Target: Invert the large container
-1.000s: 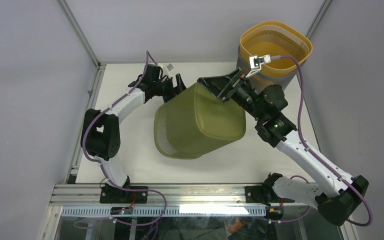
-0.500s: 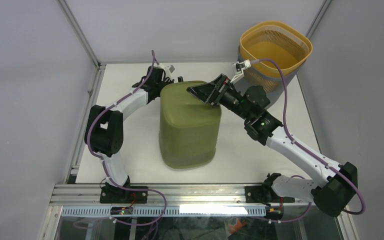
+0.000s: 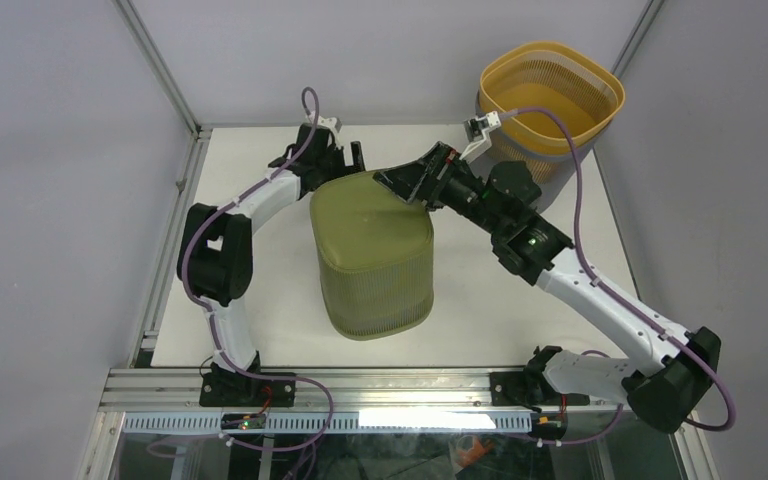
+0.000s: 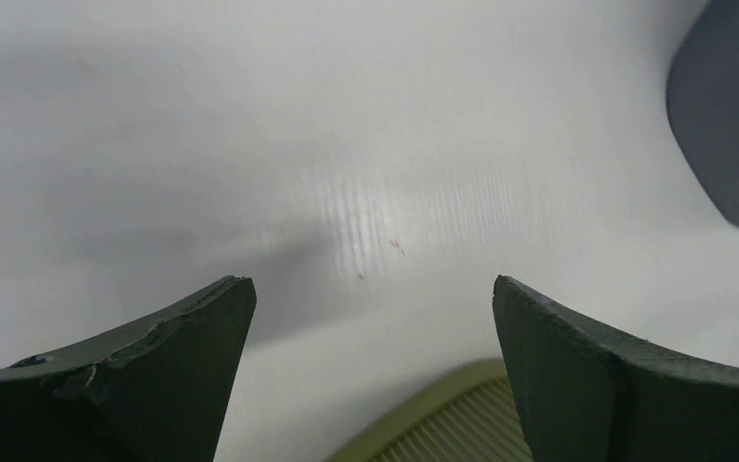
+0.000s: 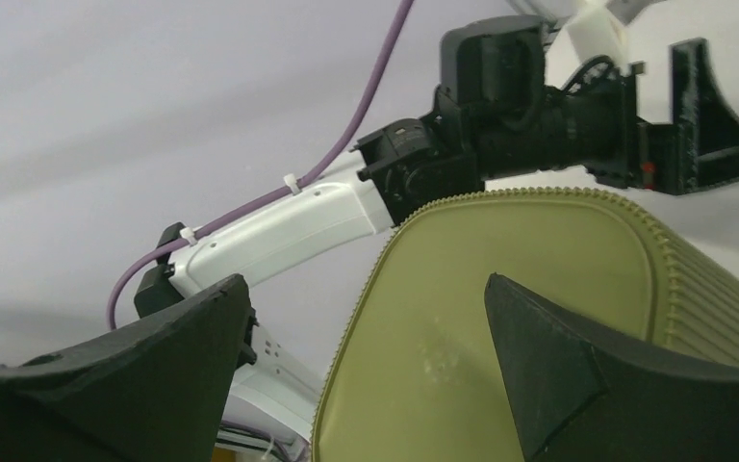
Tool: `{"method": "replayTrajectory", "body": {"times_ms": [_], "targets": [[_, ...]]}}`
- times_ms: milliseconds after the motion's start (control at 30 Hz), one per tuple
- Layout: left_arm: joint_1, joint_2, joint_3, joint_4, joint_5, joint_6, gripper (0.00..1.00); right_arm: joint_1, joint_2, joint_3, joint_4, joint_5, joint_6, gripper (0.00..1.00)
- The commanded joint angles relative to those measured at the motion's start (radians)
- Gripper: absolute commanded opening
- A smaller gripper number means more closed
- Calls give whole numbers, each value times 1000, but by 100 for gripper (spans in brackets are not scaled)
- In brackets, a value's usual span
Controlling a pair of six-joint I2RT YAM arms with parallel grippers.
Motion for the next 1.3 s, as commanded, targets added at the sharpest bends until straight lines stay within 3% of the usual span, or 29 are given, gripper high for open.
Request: {"method": "replayTrajectory", "body": {"times_ms": [0, 200, 400, 600, 733, 867, 1033, 1133, 1267], "targets": [[5, -86, 132, 65, -253, 100, 99, 1, -90, 165, -247, 113, -241, 97], [101, -75, 342, -45, -179, 37, 99, 0, -299, 163, -565, 290, -426, 99], [126, -172, 441, -94, -19, 7, 99, 1, -450, -3, -817, 110, -461, 96], [122, -339, 452, -87, 158, -40, 99, 0, -580, -276, -739, -53, -309, 82], [105, -422, 448, -78, 267, -49, 99, 1, -569, -452, -515, -160, -240, 77], [66, -477, 422, -75, 356, -61, 99, 2, -419, -577, -168, -258, -187, 77], [26, -557, 363, -73, 371, -79, 99, 8, -64, -562, 368, -146, -157, 77], [22, -576, 354, -73, 371, -97, 99, 22, 219, -428, 597, -74, -73, 77], [22, -586, 349, -85, 360, -98, 99, 84, 633, -63, 682, -84, 31, 76]]}}
